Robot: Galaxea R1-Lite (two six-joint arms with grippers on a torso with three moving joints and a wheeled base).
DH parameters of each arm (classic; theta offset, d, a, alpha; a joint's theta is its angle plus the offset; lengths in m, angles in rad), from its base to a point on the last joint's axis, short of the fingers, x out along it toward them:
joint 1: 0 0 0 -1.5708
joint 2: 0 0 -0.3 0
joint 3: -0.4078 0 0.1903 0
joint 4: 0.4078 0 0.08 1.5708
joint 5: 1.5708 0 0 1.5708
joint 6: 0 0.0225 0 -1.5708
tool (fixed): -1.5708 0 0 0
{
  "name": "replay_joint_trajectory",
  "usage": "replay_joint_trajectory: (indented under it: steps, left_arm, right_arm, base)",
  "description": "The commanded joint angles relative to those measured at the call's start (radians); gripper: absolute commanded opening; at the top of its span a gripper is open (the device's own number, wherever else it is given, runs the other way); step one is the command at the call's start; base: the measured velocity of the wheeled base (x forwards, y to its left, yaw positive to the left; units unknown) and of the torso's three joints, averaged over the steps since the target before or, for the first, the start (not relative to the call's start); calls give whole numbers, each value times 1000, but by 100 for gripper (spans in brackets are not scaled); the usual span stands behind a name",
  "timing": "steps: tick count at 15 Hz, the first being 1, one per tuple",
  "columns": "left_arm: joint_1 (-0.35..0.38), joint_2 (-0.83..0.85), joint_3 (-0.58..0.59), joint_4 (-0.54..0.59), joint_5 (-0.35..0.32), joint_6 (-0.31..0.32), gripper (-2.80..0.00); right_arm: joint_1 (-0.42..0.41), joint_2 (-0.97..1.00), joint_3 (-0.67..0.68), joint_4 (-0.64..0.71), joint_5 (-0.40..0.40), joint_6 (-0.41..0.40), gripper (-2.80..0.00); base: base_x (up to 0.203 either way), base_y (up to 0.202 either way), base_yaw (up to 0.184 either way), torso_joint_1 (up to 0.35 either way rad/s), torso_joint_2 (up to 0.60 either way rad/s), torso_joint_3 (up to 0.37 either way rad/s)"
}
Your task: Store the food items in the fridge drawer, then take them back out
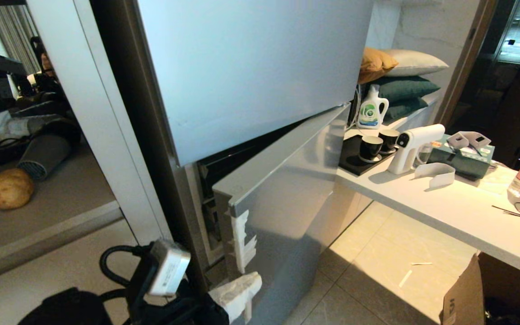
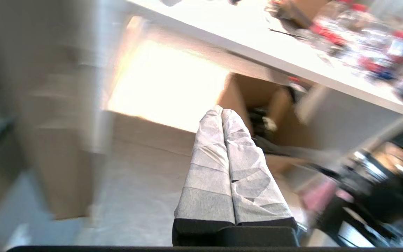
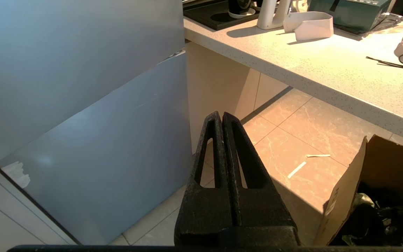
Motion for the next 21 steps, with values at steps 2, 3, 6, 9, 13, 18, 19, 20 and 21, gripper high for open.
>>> replay_joint_trajectory:
  steps: [2,3,6,9,13,18,19,20,21]
  left_arm:
    - [58,-38,-30,-9,45,7,-280]
    - [118,-31,-50,-9,60,23,-280]
    - [275,20,-139,-9,120,82,-280]
    - [305,49,-172,-9,144,87,-280]
    - [298,128,-187,-9,142,83,-280]
    - [26,105,-186,-9,144,18,-280]
    - [-32,88,-177,-9,149,-8,-280]
    - [-50,70,-164,-9,156,-24,-280]
    - [-31,68,-158,-9,158,-27,-280]
  right_arm:
    - [0,1,0,0,0,0,-280]
    - [0,1,0,0,0,0,-280]
    - [0,1,0,0,0,0,-280]
    - [0,1,0,0,0,0,-280]
    - [0,1,-1,0,0,0,-280]
    - [0,1,0,0,0,0,-280]
    - [0,1,0,0,0,0,-280]
    - [0,1,-1,0,0,0,-280]
    - [0,1,0,0,0,0,-280]
  base:
    - [0,0,0,0,0,0]
    - [0,0,0,0,0,0]
    - [0,0,0,0,0,0]
    - [0,0,0,0,0,0]
    - [0,0,0,0,0,0]
    - [0,0,0,0,0,0]
    - [0,0,0,0,0,0]
    - [0,0,0,0,0,0]
    - [0,0,0,0,0,0]
